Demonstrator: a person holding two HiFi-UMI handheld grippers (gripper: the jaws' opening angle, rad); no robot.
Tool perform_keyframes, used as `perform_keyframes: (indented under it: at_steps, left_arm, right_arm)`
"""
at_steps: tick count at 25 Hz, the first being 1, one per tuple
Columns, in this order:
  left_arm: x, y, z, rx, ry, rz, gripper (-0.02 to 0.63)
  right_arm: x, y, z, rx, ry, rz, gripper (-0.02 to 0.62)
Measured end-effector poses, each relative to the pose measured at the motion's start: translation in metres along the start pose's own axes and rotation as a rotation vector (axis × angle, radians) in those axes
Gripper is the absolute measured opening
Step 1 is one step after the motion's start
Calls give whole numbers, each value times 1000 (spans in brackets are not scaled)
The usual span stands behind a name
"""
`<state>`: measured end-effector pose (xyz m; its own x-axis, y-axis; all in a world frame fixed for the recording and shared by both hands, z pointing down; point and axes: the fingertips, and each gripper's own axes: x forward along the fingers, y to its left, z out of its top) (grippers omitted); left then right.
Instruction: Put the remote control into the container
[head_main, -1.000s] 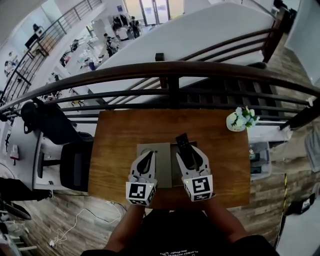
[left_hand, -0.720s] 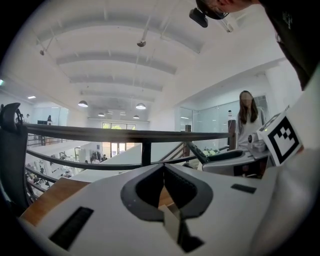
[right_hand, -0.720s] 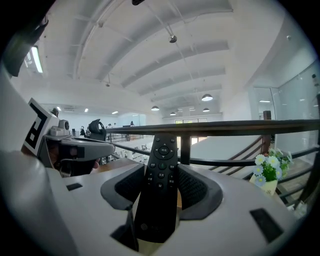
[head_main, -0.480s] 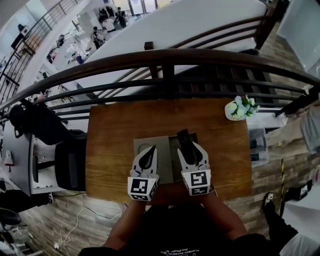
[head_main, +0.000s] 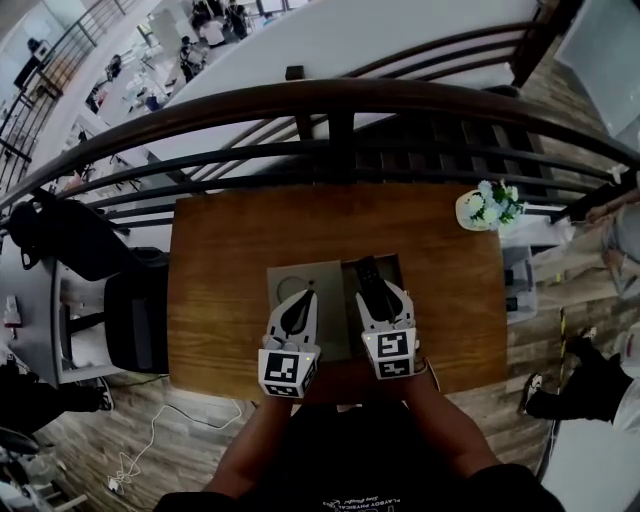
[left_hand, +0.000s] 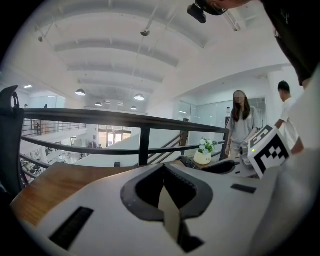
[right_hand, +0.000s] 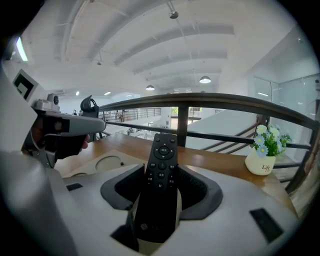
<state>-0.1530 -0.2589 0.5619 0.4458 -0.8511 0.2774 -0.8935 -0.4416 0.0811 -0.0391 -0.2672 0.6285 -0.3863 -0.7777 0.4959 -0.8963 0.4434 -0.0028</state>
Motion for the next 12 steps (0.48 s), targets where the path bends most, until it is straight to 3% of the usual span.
perform_keyframes:
  at_steps: [12]
  left_arm:
    - [-3,18,-28,-21,59,26,8]
  right_arm:
    - [23,4,-38,18,163,-6,216]
